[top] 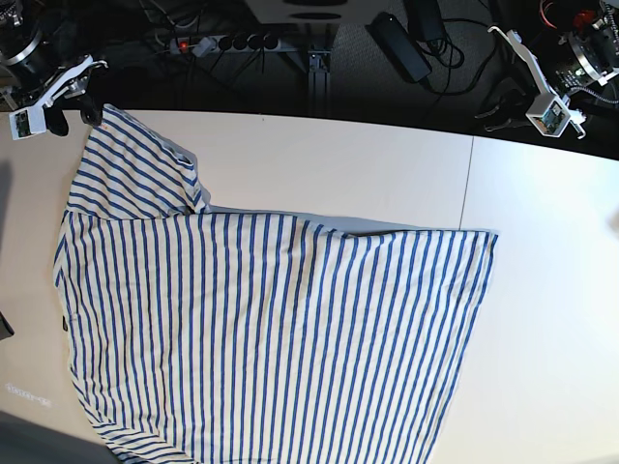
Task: Fold the T-shirt properly
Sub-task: 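Move both arms from rest toward the striped T-shirt, then grasp the shirt's shoulder corner near the collar with the right gripper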
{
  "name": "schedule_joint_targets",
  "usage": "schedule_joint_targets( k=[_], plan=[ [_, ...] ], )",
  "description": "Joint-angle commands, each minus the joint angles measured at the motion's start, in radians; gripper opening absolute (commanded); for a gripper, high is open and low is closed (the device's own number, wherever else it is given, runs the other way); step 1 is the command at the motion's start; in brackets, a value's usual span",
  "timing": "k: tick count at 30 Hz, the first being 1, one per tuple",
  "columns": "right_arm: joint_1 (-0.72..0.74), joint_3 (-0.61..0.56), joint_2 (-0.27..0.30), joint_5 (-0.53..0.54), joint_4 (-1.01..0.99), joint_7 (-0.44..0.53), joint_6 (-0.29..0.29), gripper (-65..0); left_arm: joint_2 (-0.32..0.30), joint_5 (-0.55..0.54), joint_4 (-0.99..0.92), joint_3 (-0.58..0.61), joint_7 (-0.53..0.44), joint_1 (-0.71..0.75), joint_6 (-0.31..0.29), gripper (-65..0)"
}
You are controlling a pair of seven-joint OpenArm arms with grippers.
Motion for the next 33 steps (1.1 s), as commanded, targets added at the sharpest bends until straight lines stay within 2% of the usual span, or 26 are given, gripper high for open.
schedule_joint_targets(
  k=[1, 5, 9, 22, 26, 29, 33],
  plan=[
    [0.019, 0.013, 0.011, 0.022, -0.018, 0.006, 0.002, -30.7, -0.011, -0.012, 0.015, -0.007, -0.021, 0.008, -0.022, -49.6],
    [0.103, 0.013, 0.011, 0.078, -0.143, -0.019, -0.002, -30.7, -0.011, -0.012, 0.015, -0.007, -0.021, 0.009, -0.022, -49.5],
    [0.162, 0.013, 0.011, 0.129, -0.199, -0.056, -0.001, -30.7, -0.011, -0.01, 0.015, -0.007, -0.021, 0.009, -0.022, -45.0],
    [0.244, -0.006, -0.009, 0.23, -0.354, -0.068, 0.014, -30.7, -0.017, -0.005, 0.015, -0.007, -0.021, 0.009, -0.022, -44.9],
    [0.287, -0.078, -0.014, 0.237, -0.384, -0.075, 0.024, -30.7, -0.017, -0.005, 0.015, -0.007, -0.021, 0.009, -0.022, -43.5],
    [0.311, -0.154, -0.024, 0.232, -0.405, -0.075, 0.024, -30.7, -0.017, -0.004, 0.015, -0.007, 0.003, 0.009, -0.022, -34.8],
    [0.338, -0.215, -0.075, 0.213, -0.414, -0.079, 0.024, -30.7, -0.017, -0.004, 0.015, -0.008, 0.008, 0.008, -0.022, -34.3]
  ],
)
